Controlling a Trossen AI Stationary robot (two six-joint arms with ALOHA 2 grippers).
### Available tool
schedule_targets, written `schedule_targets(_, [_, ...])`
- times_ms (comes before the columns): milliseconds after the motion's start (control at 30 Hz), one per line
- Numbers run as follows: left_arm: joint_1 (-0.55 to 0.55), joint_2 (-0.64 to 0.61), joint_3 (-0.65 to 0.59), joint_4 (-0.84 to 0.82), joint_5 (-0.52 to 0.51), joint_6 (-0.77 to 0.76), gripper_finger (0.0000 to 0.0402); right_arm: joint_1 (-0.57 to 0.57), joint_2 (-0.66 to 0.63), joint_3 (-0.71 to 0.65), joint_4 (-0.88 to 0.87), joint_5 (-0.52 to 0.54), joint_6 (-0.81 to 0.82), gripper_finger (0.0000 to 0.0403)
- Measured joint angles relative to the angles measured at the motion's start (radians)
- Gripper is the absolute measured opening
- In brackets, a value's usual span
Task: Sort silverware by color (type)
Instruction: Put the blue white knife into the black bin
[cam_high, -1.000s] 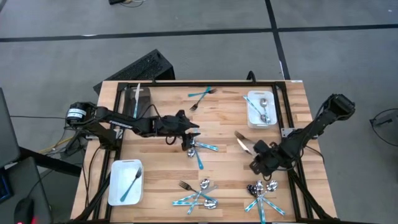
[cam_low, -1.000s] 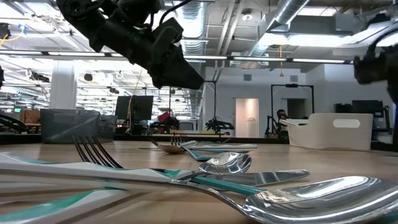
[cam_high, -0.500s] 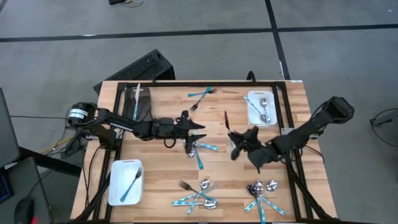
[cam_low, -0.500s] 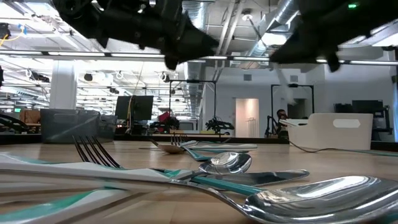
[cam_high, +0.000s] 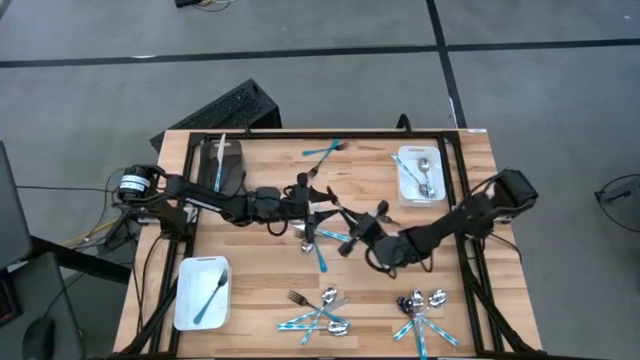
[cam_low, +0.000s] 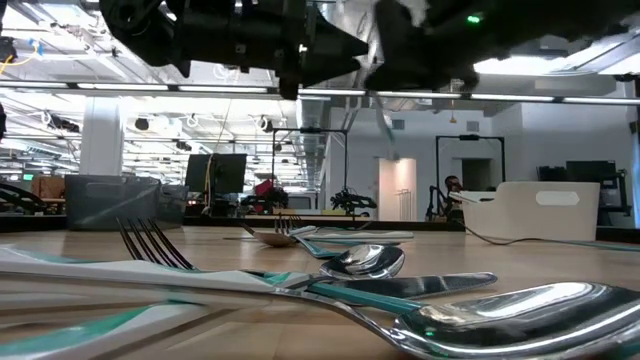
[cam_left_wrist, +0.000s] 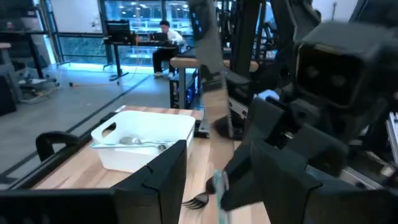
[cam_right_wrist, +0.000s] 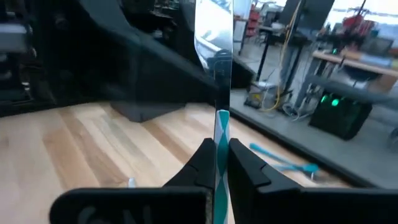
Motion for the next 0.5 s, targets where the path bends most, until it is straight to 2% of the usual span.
schedule_targets(133, [0.0, 0.002, 0.012, 0.002, 0.007, 0.015, 0.0161, -0.013, 0.079, 0.098, -0.003, 0.024, -0.078, 0.0041])
schedule_targets(200, [0.0, 0.002, 0.012, 0.005, 0.006, 0.014, 0.0146, -0.016, 0.11, 0.133, -0.009, 0.069, -0.109, 0.0041])
schedule_targets(300, [-0.003, 0.0, 0.011, -0.013, -0.007, 0.013, 0.0099, -0.008, 0.136, 0.166, -0.008, 0.148, -0.125, 0.0041])
schedule_targets(433, [-0.003, -0.011, 0.011, -0.054, -0.016, 0.009, 0.002, 0.001, 0.13, 0.168, -0.01, 0.176, -0.119, 0.0041])
schedule_targets(500, [-0.003, -0.017, 0.011, -0.058, -0.029, 0.009, 0.0013, 0.004, 0.128, 0.168, -0.006, 0.172, -0.124, 0.0041])
